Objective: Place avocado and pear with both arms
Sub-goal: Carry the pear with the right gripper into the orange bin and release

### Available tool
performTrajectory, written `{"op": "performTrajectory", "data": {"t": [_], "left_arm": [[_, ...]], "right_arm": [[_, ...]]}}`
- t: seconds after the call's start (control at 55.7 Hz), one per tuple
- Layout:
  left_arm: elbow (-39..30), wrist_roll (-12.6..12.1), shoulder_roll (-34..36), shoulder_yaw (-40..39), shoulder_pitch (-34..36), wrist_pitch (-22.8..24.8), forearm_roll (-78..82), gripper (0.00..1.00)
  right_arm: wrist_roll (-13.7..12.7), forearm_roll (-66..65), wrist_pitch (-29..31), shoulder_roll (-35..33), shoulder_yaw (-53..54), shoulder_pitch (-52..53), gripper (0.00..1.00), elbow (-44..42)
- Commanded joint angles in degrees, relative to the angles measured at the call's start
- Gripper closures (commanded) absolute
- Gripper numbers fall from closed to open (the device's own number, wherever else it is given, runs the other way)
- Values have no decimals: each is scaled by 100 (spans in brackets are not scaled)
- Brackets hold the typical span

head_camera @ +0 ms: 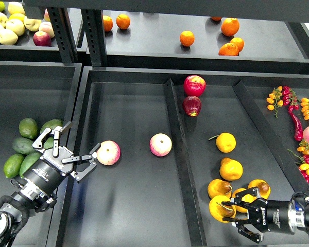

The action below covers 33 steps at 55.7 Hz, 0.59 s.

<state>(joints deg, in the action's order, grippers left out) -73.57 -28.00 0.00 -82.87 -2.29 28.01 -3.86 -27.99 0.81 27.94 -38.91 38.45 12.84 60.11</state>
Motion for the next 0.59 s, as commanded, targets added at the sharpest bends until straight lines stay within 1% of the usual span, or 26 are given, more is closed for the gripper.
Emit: {"op": "performTrajectory", "data": {"t": [0.0, 0.18, 0.305, 0.431, 0.503, 0.539, 0.575], "left_arm": [[9, 0, 0, 17, 0, -1, 8, 0], [18, 0, 0, 17, 0, -1, 8, 0], [18, 0, 0, 26, 0, -1, 8, 0], [18, 0, 0, 17, 0, -1, 8, 0], [18, 0, 0, 17, -9, -1, 8, 0], [18, 0, 0, 26, -17, -1, 8, 0], [18, 0, 0, 26, -26, -1, 8, 0]], "right_arm": [[-1, -125, 6, 156, 13, 8, 80, -281], [-1, -266, 1, 261, 13, -10, 78, -439], [-1, -354, 0, 349, 40, -10, 75, -580], [-1, -398, -8, 375, 40, -10, 69, -650], [-1, -485, -8, 384, 48, -19, 68, -712], [-1, -503, -8, 393, 48, -19, 66, -720], [-1, -521, -8, 393, 48, -19, 62, -720]]}}
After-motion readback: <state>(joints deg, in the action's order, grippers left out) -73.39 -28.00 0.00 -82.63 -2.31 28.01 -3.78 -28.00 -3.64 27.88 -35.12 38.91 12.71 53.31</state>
